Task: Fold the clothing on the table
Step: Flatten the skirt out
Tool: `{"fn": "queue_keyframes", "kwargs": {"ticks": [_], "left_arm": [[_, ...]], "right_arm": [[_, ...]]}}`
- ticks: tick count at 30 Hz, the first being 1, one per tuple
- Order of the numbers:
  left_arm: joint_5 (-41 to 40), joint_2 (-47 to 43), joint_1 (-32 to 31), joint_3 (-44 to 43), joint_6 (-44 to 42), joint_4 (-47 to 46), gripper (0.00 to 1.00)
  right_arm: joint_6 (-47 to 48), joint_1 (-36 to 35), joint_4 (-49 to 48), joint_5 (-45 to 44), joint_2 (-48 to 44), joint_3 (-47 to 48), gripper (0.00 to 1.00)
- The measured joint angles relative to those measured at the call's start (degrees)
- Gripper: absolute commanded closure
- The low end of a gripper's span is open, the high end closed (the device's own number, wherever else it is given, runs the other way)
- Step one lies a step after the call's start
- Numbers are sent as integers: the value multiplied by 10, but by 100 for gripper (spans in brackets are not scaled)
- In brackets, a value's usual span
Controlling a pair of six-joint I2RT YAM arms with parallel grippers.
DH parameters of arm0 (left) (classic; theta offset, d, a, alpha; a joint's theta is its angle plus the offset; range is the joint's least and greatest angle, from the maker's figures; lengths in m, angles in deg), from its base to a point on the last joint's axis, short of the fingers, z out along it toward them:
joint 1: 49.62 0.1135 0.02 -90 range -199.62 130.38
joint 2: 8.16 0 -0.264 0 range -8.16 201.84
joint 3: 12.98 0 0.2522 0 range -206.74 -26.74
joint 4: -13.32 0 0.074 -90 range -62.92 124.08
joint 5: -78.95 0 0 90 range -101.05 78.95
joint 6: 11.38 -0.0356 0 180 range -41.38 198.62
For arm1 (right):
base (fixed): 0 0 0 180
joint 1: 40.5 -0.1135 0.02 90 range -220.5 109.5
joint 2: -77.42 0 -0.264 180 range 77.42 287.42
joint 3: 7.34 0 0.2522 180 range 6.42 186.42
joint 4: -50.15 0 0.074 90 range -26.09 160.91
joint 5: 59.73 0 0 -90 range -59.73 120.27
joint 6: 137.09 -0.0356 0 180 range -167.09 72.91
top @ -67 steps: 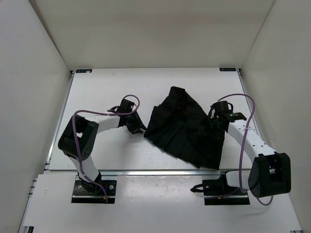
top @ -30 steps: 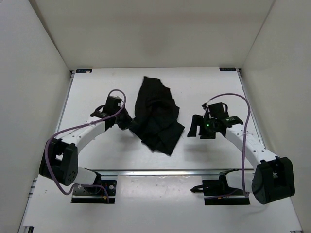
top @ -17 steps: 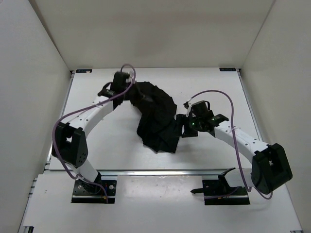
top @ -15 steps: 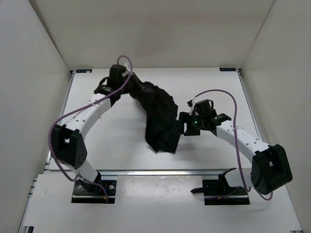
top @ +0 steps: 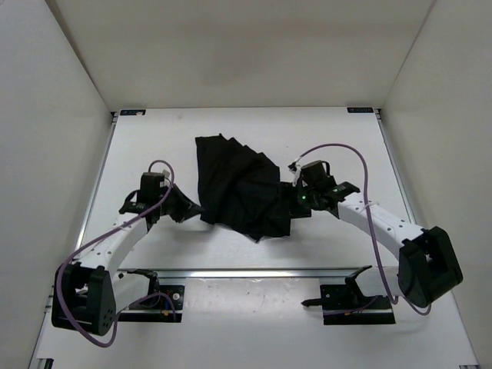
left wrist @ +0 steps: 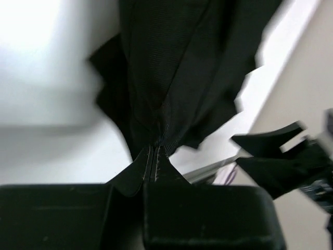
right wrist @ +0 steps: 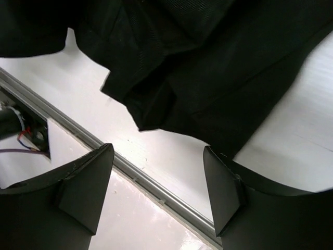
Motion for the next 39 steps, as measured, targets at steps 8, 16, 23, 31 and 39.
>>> {"fn": "queue_keyframes", "kwargs": {"ticks": [8,16,23,31,39], "left_arm": [[1,-26,-8,36,-21,22,100],[2,-33,-8,43,-24,14,100],[3,-34,-7,44,-31,14,100],[10,-34,-11,44,-36,17,100],[17,-35,-9,62,-41,15,100]], "right_arm": [[7,-82,-6,-44,122,52,26],[3,-82,-37,-34,217,87,100],[72,28,122,-103,283,306,96],[111,89,229,-323,350,562,48],[43,-35,214,-261,192,213,42]]}}
